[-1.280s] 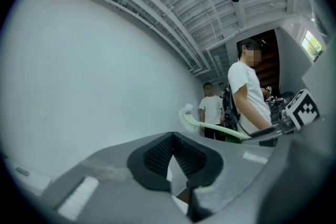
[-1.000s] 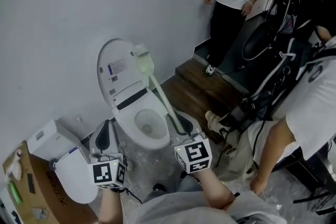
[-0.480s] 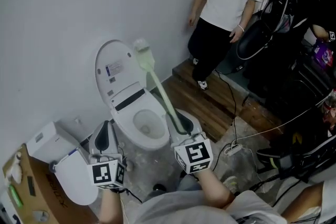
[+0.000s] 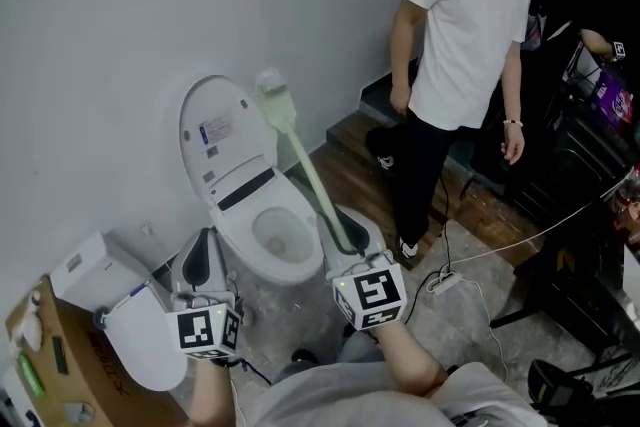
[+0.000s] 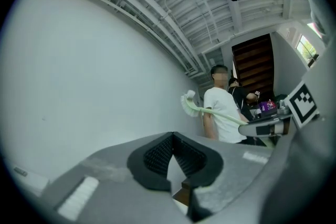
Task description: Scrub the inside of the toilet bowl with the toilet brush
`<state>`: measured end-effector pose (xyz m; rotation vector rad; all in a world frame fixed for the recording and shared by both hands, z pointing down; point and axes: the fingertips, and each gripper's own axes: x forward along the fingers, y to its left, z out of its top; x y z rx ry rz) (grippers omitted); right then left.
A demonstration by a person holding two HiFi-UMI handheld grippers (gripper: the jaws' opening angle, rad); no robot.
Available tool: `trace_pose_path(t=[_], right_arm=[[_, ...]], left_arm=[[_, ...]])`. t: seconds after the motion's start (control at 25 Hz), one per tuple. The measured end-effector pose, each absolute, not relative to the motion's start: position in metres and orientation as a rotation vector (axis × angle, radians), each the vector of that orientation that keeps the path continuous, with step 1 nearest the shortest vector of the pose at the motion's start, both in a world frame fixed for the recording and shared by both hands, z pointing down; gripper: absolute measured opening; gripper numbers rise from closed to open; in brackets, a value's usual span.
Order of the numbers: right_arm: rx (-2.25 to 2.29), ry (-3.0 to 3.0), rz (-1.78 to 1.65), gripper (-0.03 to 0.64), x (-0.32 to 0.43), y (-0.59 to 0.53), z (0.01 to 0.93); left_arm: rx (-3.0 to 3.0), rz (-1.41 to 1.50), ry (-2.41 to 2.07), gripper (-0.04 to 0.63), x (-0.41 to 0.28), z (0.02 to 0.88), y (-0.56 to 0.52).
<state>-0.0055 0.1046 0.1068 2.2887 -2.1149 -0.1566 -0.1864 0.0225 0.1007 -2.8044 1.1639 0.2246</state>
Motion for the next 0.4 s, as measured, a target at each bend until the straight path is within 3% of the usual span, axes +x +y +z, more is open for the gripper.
trace_pose_path(t=[0.4], right_arm=[[2.306, -2.109, -0.173, 0.074, -0.0053, 0.1049, 0.1067]], left_arm=[[-2.803, 0.247, 1.165, 0.004, -0.1871, 0.0995, 0.0203]])
